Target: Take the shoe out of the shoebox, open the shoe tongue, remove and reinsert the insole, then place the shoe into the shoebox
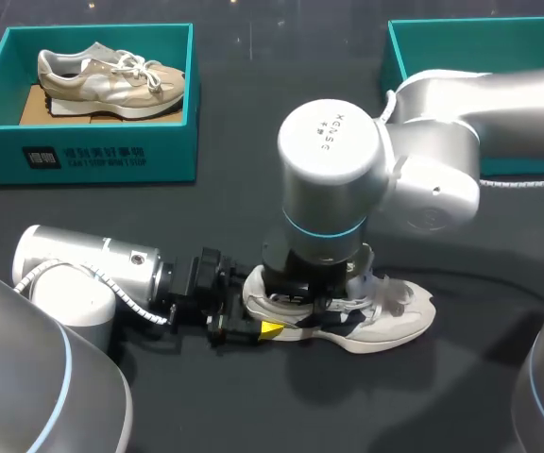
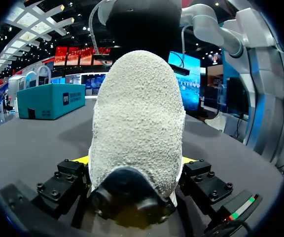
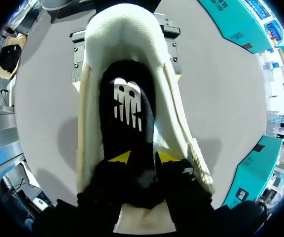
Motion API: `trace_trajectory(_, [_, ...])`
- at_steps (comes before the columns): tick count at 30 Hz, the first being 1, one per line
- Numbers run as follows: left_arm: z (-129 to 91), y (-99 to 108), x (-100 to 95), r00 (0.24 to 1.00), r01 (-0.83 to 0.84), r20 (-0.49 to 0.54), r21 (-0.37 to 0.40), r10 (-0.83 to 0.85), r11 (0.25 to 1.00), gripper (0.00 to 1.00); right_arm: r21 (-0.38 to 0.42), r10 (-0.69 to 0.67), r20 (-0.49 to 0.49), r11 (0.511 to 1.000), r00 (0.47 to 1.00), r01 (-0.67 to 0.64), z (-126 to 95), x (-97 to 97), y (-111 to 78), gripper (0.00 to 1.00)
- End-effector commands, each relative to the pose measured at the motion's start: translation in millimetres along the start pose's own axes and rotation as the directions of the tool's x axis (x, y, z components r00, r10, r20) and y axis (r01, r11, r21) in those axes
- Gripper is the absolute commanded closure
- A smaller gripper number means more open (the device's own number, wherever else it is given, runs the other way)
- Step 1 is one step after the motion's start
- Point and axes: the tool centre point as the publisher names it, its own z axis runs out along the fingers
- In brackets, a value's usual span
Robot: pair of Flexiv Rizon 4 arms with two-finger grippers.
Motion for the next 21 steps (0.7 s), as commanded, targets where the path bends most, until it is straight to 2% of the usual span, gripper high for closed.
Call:
trace_trajectory(1, [2,2,-1.5,1.000,-0.001,0.002,-0.002,0.001,1.000,1.00,-0.020,-0.009,-0.038,1.000,0.999,0.008,13,-6.4,-3.6,0.68])
trace_trajectory(7, [2,2,-1.5,1.000,-0.001,0.002,-0.002,0.001,1.000,1.00,-0.038,-0.013,-0.096,0.999,0.995,0.010,28,-4.8,-1.3,0.64])
trace_trajectory(13, [2,2,-1.5,1.000,-0.001,0.002,-0.002,0.001,1.000,1.00,-0.050,-0.014,-0.155,0.999,0.988,0.006,41,3.9,1.3,0.67])
trace_trajectory(14, [2,2,-1.5,1.000,-0.001,0.002,-0.002,0.001,1.000,1.00,-0.047,-0.012,-0.161,0.999,0.987,0.005,42,5.9,1.3,0.69])
trace_trajectory(17, [2,2,-1.5,1.000,-0.001,0.002,-0.002,0.001,1.000,1.00,-0.046,-0.007,-0.178,0.999,0.984,-0.001,44,14.4,0.3,0.86])
trace_trajectory(18, [2,2,-1.5,1.000,-0.001,0.002,-0.002,0.001,1.000,1.00,-0.047,-0.004,-0.184,0.999,0.983,-0.004,45,17.6,-0.5,0.97])
trace_trajectory(19, [2,2,-1.5,1.000,-0.001,0.002,-0.002,0.001,1.000,1.00,-0.047,-0.001,-0.188,0.999,0.982,-0.008,45,20.3,-1.0,1.00])
trace_trajectory(21, [2,2,-1.5,1.000,-0.001,0.002,-0.002,0.001,1.000,1.00,-0.046,0.006,-0.195,0.999,0.981,-0.015,46,25.0,-1.9,1.00])
